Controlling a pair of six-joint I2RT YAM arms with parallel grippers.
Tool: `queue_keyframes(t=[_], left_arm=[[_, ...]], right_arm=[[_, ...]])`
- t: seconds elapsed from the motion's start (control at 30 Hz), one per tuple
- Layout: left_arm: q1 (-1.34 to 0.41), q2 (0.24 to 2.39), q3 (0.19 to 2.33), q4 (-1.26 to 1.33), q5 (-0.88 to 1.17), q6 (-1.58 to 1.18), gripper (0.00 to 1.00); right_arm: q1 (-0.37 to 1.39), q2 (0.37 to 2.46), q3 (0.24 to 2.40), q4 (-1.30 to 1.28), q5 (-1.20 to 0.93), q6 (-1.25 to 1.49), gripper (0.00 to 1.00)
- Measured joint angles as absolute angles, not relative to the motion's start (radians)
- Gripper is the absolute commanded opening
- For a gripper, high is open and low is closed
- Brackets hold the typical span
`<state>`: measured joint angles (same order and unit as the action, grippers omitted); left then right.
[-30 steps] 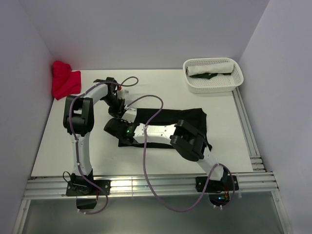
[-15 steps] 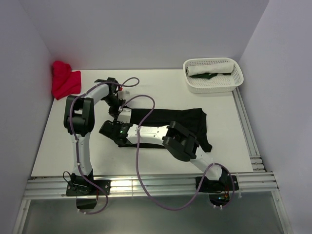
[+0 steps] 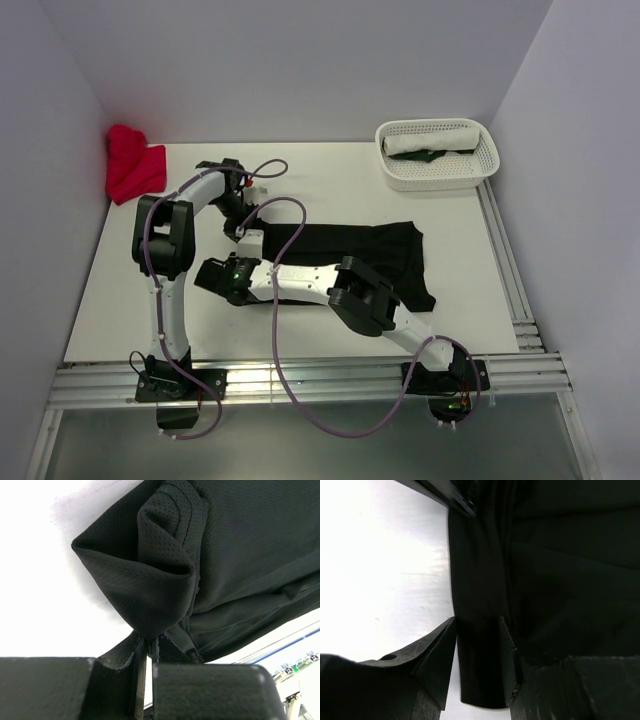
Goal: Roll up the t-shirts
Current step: Roll the tshirt
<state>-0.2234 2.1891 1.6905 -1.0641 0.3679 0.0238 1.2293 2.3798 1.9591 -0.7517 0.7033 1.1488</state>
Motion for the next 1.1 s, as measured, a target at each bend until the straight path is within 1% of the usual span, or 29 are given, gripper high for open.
queue_keyframes(t=[0.2,0.37,0.5,0.53,0.57,0.6,0.63,0.7,0.73,0.77,0.83,0.87,0.97,1.1], left_arm=[[-0.224,2.193,1.699,-1.071,0.368,0.024,0.06],[-0.224,2.207,1.71,-1.079,0.368,0.024,0.09],[-0.224,2.214,1.715,-1.083,0.368,0.024,0.12],[-0.224,2.216,1.717,-1.084,0.368,0.025,0.13],[-0.224,2.218,1.72,-1.085,0.368,0.025,0.15],[-0.224,2.221,1.723,-1.088,0.368,0.026,0.16],[-0.224,2.223,1.725,-1.09,0.368,0.027,0.18],[-0.224,2.225,1.733,-1.098,0.368,0.036,0.26],[-0.224,2.225,1.737,-1.101,0.368,0.04,0.3],[-0.224,2.225,1.744,-1.104,0.369,0.044,0.4],[-0.224,2.225,1.763,-1.111,0.377,0.053,0.48],[-0.224,2.225,1.778,-1.116,0.383,0.059,0.54],[-0.222,2.225,1.832,-1.133,0.418,0.072,0.61],[-0.213,2.225,1.915,-1.164,0.484,0.101,0.66]], right_arm=[[1.246,2.388,1.966,-0.831,0.711,1.169,0.48],[1.248,2.409,1.99,-0.843,0.718,1.165,0.47],[1.248,2.416,2.003,-0.845,0.712,1.152,0.34],[1.248,2.417,2.004,-0.839,0.71,1.152,0.27],[1.248,2.417,2.004,-0.833,0.706,1.15,0.23],[1.248,2.417,2.003,-0.826,0.702,1.147,0.21],[1.248,2.417,2.002,-0.819,0.698,1.144,0.15],[1.245,2.408,1.98,-0.791,0.694,1.137,0.09],[1.243,2.398,1.96,-0.77,0.693,1.133,0.08],[1.242,2.379,1.924,-0.739,0.688,1.133,0.08],[1.236,2.332,1.834,-0.648,0.668,1.131,0.07],[1.231,2.299,1.769,-0.584,0.652,1.132,0.07],[1.205,2.196,1.571,-0.371,0.565,1.137,0.06],[1.163,2.104,1.36,-0.105,0.446,1.177,0.04]])
